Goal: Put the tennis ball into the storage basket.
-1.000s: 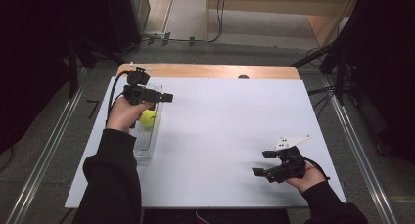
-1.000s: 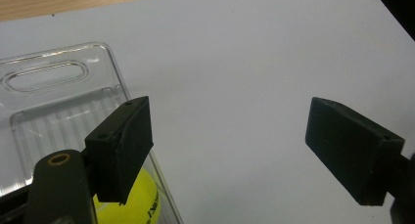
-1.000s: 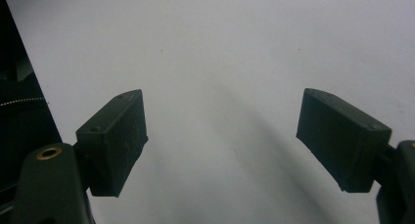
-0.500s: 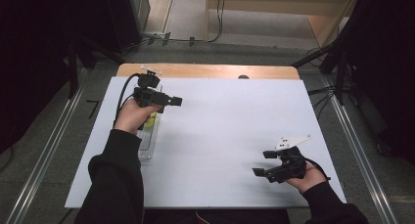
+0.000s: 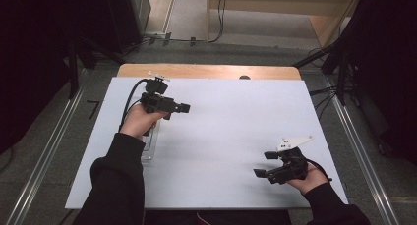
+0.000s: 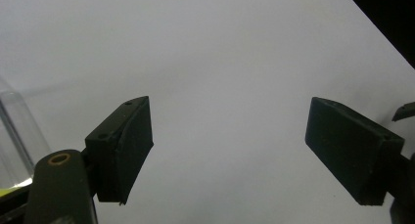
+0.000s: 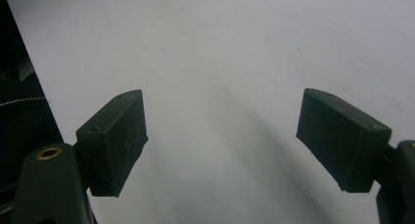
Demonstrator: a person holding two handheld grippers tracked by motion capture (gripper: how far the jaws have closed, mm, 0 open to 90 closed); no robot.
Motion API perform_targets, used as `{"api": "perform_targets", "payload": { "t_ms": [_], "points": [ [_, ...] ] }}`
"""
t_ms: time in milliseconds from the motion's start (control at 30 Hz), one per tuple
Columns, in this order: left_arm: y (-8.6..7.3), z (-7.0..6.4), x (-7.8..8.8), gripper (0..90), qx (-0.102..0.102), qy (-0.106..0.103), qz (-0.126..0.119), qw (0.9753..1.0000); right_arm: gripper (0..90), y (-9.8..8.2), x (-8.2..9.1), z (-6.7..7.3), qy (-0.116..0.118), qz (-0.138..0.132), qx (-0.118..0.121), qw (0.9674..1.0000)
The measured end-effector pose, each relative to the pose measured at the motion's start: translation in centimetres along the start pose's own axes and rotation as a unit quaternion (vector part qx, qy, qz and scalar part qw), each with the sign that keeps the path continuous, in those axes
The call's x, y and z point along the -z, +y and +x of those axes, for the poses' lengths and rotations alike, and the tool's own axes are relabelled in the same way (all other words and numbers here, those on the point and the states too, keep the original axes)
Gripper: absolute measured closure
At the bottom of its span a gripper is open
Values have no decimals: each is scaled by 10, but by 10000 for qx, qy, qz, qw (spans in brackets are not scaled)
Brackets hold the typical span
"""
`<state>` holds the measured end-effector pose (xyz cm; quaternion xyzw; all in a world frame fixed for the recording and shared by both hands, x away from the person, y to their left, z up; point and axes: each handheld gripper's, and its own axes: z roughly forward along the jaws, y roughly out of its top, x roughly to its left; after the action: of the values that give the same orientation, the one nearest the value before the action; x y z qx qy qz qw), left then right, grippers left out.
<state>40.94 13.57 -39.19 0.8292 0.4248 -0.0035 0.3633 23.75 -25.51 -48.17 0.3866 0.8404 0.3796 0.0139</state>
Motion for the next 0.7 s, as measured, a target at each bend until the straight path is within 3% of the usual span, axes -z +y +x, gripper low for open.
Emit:
{"api": "perform_targets", "payload": {
  "t_ms": [267,433,700],
  "points": [
    [-12,-10,-1,182,-170,-101,-15,9998,168,0,0,-1,-3,-14,7,10000],
    [-19,-19,-3,182,-380,-70,81,9992,169,0,0,-1,-4,-17,15,10000],
    [-29,-30,-7,182,-507,-107,106,9986,169,0,0,-1,-4,-25,4,10000]
  ]
}}
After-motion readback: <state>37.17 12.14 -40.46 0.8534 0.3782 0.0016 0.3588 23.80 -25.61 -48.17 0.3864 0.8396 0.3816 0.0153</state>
